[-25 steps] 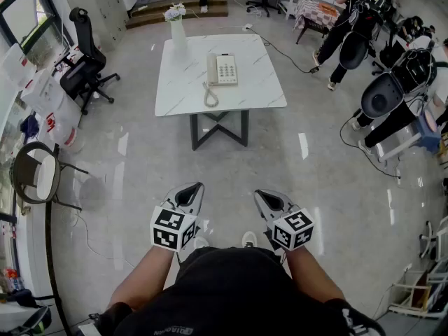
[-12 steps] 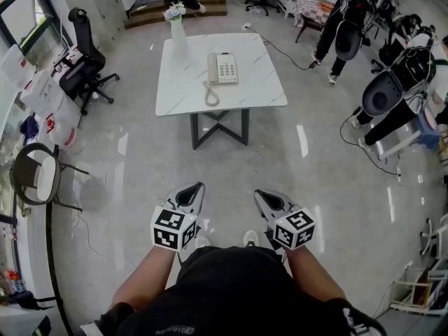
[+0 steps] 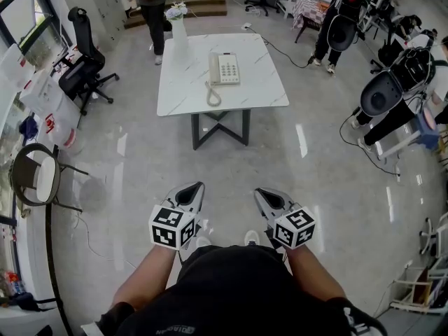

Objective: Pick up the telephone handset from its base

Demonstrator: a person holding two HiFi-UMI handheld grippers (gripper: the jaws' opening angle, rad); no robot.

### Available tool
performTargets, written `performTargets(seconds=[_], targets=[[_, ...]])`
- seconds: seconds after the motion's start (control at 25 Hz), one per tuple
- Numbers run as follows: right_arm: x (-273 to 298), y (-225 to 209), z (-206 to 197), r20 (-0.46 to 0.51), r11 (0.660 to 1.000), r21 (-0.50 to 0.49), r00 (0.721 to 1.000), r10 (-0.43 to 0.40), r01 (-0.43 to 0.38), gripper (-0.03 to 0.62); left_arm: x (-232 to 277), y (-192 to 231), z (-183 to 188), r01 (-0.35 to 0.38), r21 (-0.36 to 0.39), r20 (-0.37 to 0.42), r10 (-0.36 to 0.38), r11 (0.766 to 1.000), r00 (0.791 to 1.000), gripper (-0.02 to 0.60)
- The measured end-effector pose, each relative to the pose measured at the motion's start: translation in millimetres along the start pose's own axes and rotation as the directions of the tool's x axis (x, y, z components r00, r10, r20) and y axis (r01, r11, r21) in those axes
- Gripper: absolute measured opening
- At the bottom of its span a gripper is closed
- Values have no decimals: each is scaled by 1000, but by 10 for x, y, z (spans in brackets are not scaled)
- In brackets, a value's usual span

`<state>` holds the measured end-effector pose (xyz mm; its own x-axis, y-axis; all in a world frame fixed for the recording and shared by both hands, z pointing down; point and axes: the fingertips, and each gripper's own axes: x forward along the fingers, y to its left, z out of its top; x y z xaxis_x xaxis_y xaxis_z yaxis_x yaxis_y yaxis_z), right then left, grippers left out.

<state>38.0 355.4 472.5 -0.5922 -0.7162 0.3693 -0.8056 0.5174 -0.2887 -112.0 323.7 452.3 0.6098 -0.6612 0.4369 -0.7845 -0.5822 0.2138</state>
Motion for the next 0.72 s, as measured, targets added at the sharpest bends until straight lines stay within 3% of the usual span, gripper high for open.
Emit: performTargets(seconds=[0.72], targets=[[335, 313, 15, -3, 1000, -13, 1000, -5, 5, 2, -215, 356, -35, 6, 24, 8, -6, 1000, 1000, 2]])
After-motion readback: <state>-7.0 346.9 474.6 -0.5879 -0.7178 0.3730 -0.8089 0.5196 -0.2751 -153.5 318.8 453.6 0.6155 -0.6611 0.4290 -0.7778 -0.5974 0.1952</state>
